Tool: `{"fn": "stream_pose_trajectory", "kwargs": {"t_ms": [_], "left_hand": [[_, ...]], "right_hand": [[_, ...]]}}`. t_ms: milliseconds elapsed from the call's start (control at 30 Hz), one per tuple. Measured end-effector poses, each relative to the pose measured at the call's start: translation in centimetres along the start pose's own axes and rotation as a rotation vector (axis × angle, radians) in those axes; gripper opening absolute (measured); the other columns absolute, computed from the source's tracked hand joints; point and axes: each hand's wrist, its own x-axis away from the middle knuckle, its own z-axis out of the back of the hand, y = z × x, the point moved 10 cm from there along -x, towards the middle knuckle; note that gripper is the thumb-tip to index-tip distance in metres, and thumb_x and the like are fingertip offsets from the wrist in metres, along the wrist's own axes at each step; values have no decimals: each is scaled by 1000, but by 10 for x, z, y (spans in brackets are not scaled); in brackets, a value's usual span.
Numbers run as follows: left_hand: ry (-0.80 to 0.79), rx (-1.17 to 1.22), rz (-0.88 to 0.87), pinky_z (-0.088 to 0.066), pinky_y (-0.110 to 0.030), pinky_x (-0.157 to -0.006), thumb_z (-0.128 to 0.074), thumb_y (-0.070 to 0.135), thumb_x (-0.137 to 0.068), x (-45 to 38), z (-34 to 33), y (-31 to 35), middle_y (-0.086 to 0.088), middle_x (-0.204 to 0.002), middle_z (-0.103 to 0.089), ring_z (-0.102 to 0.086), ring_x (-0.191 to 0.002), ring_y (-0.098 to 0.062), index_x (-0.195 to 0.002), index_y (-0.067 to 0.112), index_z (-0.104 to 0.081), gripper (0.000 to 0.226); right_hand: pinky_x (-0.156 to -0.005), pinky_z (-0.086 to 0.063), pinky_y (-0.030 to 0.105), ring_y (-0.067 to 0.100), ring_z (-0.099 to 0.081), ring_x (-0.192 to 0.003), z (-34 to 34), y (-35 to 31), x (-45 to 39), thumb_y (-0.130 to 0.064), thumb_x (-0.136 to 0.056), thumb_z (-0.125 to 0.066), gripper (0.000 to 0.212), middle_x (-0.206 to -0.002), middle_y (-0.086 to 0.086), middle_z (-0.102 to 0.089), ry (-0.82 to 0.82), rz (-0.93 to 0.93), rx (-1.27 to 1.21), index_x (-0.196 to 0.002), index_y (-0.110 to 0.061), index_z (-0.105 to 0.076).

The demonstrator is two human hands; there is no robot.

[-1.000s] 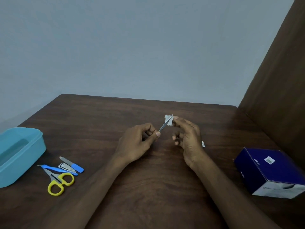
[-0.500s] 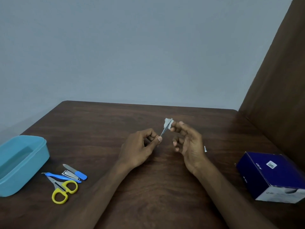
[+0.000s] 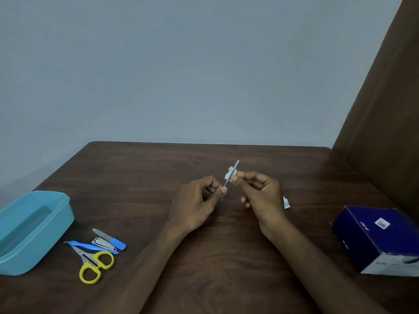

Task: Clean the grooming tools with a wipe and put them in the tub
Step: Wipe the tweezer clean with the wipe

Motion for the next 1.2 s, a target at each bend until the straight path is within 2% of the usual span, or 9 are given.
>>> {"fn": "stream_pose_trajectory", "kwargs": {"t_ms": [133,233,300,400,567,733,900,1033,1200], "left_hand": [[12,30,4,-59,-36,-67,-69,52,-101,0,1,1,20,-79,-76,-71,-71,0,-82,32,-68,28],[0,18,0,-59,-37,-68,-69,49,-101,0,0,0,22,-80,-76,-70,-71,0,-82,33,-68,25],[-12,10,-1,-59,-37,-69,-68,49,-101,0,-1,-1,22,-79,-76,-69,-69,0,-83,34,-69,24],[-6,16,1,-57,-36,-67,-69,51,-101,-1,-1,0,21,-78,-75,-70,-68,-2,-81,34,-69,26],[-24,-45,-12,-54,-31,-65,-67,50,-101,1,-2,1,23,-79,-75,-68,-67,1,-82,34,-68,25],[-35,-43,-12,-56,-36,-67,-67,49,-102,1,-2,2,21,-79,-75,-69,-67,-2,-83,33,-67,25],[-48,-68,-22,-58,-37,-68,-67,50,-102,2,-3,5,24,-80,-75,-70,-71,-2,-85,34,-68,23],[-79,-79,-35,-58,-35,-71,-66,49,-102,4,-6,6,26,-83,-75,-70,-75,-1,-87,34,-69,21],[-81,-85,-41,-56,-36,-68,-68,46,-101,4,-6,6,26,-82,-75,-70,-73,-2,-85,34,-68,20]], "right_hand": [[-45,-42,19,11,-57,-47,-6,-1,1,-20,-85,-90,9,-87,0,-83,-87,55,164,-88,-15,-83],[-45,-43,20,12,-58,-48,-2,-3,-2,-22,-84,-90,10,-83,0,-82,-58,67,176,-88,-16,-83],[-49,-47,22,12,-63,-55,3,-6,-3,-21,-84,-91,9,-85,-1,-83,-39,96,178,-88,-17,-83],[-53,-52,25,10,-71,-64,-5,-6,-2,-17,-85,-90,7,-87,-2,-83,-125,119,225,-87,-16,-84],[-47,-45,21,14,-60,-48,3,-5,-6,-21,-85,-90,10,-85,1,-82,-49,92,207,-90,-19,-83],[-43,-40,14,3,-58,-46,-3,-3,-3,-13,-87,-88,13,-87,6,-82,-120,46,156,-97,-11,-80],[-45,-38,20,8,-56,-46,0,5,-9,-17,-90,-84,14,-93,1,-83,-111,-8,141,-103,-19,-79],[-45,-36,24,9,-56,-48,1,8,-12,-21,-94,-80,10,-94,4,-82,-121,-14,121,-101,-14,-80],[-46,-40,24,10,-60,-52,-5,9,-10,-21,-94,-80,7,-90,4,-81,-230,-6,206,-99,-15,-81]]}}
